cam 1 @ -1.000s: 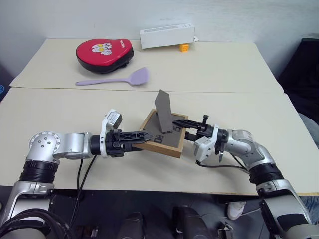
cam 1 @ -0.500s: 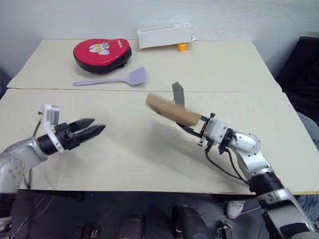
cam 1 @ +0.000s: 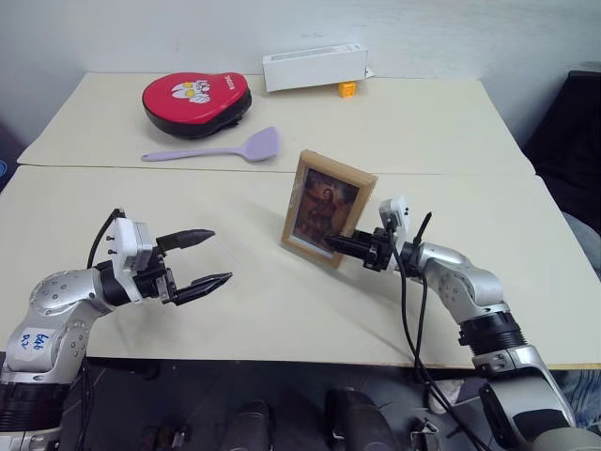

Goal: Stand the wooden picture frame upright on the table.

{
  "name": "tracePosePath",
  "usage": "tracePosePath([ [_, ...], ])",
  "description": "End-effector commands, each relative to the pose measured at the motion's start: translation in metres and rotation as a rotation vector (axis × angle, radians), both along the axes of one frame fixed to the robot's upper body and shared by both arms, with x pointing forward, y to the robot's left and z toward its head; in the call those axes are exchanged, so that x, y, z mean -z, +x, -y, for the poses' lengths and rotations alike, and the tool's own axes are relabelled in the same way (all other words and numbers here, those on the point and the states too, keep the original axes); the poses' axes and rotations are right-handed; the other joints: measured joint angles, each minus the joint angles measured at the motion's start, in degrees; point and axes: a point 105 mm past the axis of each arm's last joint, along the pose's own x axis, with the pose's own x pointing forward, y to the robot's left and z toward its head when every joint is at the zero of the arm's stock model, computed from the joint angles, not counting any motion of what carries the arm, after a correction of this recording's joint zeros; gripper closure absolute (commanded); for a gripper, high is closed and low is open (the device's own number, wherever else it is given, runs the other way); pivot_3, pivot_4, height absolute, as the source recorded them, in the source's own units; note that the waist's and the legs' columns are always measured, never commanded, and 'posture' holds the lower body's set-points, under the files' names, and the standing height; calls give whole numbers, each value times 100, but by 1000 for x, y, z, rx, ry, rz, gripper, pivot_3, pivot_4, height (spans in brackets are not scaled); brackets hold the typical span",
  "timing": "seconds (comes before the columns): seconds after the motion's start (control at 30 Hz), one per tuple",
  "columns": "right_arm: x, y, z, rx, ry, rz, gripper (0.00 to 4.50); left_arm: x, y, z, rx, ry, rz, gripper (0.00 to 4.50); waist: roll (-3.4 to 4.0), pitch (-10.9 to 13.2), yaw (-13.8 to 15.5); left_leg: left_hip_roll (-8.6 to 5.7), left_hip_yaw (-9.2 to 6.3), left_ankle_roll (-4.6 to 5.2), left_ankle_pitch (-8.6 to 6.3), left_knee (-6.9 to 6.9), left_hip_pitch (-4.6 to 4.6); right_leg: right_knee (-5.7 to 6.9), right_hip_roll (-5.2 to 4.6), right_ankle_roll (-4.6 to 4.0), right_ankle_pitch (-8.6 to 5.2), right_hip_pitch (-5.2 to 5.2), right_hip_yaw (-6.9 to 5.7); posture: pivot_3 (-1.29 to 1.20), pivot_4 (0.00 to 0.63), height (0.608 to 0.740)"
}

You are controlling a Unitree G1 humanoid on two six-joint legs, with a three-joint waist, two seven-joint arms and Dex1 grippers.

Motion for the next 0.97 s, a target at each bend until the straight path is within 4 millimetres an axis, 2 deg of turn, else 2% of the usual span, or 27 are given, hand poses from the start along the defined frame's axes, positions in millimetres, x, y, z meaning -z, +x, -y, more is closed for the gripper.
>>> tracePosePath([
  [0.03, 14, 11, 16, 108, -56, -29, 3228, -7, -1, -4, -10, 12, 43, 0, 0, 0, 0, 0, 0, 0, 1, 0, 2, 2, 0, 0, 0, 1, 0, 0, 150, 740],
  [0.07, 13, 12, 17, 111, -59, -22, 3228, -6, -1, -5, -11, 15, 38, 0, 0, -1, -1, 0, 0, 0, 1, 1, 4, 3, 0, 0, 0, 3, 0, 0, 150, 740],
  [0.13, 4, 10, 18, 105, -24, 13, 2514, -5, -2, -6, -10, 21, 28, 0, 0, -2, 9, 0, 0, 1, 1, 2, 9, 4, -1, 0, 0, 7, 1, 0, 150, 740],
  [0.2, -3, 10, 19, 101, -18, 43, 2042, -4, -2, -9, -16, 24, 13, 0, 0, -2, 10, 0, -1, 1, 1, 1, 4, 2, -1, 0, 0, 5, 1, 0, 150, 740],
  [0.4, -15, -2, 30, 62, -41, 149, 90, 2, -1, -17, -53, 39, 8, 0, 0, -2, 2, 0, -1, 1, 0, -7, -2, 3, 0, 0, 0, 1, 0, 0, 150, 740],
  [0.57, -19, -37, 53, -35, -90, 229, 40, 18, -4, -37, -130, 63, -27, 0, 0, -1, 8, 0, -2, 2, 0, -14, -1, -3, 1, 0, 0, 3, -2, 0, 150, 740],
  [0.67, -22, -48, 72, -9, -167, 341, 40, 27, -8, -49, -185, 129, -20, 0, 0, -1, 6, 0, -1, 5, -2, -14, 0, -22, 0, 1, 0, 4, -1, 0, 150, 740],
  [0.8, -3, -82, 107, -79, -437, 562, 40, 38, -19, -77, -283, 244, -18, 0, 0, -1, 18, 0, 1, 7, -3, -28, 5, -30, 1, 2, 1, 5, 1, 0, 150, 740],
  [0.97, 9, -89, 138, -12, -560, 647, 40, 42, -31, -95, -343, 290, -4, 0, -1, -1, 7, -1, 10, 9, -2, -38, 16, -39, 1, 10, 6, 14, 7, 0, 150, 740],
])
